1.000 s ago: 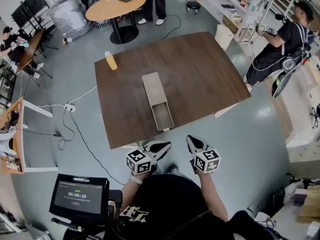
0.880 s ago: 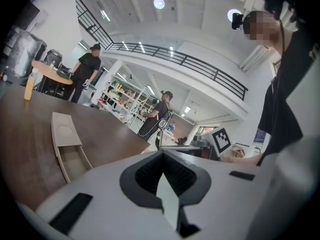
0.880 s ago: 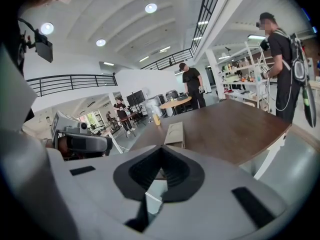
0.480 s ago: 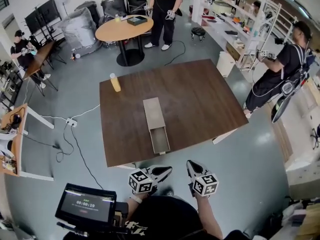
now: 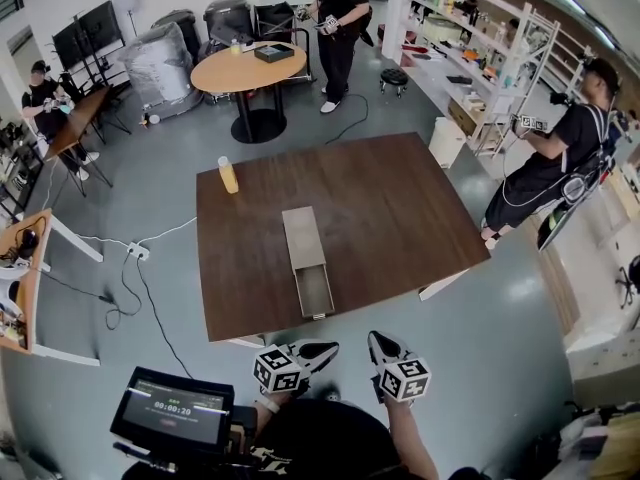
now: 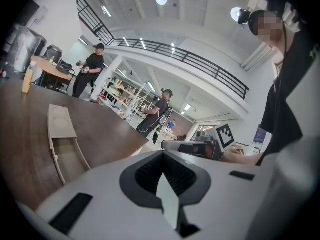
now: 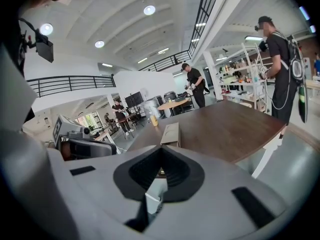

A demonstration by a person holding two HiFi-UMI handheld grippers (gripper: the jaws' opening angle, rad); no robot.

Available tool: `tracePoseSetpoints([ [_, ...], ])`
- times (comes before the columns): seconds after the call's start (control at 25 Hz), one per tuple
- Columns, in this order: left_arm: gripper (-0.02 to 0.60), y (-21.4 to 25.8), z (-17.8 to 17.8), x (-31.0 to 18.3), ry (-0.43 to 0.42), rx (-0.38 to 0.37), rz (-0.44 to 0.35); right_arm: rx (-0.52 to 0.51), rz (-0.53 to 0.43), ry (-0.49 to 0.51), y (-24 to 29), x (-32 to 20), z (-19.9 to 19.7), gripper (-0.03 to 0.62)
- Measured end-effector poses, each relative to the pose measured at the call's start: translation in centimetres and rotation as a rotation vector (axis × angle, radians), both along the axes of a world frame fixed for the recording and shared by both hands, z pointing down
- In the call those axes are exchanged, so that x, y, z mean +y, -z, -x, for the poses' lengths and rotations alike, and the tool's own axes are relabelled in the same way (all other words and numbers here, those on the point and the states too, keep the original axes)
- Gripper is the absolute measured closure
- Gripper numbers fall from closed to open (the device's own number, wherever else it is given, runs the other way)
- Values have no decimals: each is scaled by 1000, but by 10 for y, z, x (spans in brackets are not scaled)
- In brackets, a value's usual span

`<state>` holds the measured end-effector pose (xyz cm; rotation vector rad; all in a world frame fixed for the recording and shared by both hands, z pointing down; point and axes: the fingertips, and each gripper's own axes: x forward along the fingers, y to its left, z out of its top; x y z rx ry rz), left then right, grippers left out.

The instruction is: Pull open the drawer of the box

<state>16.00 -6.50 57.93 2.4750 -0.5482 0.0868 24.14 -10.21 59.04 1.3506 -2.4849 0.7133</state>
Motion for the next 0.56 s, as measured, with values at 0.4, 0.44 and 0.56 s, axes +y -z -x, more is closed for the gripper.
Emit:
tracePoseSetpoints([
  [0.4,581,-8,-2,3,8,10,21,11,0,22,-2,6,3,607],
  [0.44,581,-8,-2,2,8,10,20,12,0,23,-3,6,3,606],
  [0.56,581,-8,-4,0,3,9,17,16,-2,24,-3,5,3,607],
])
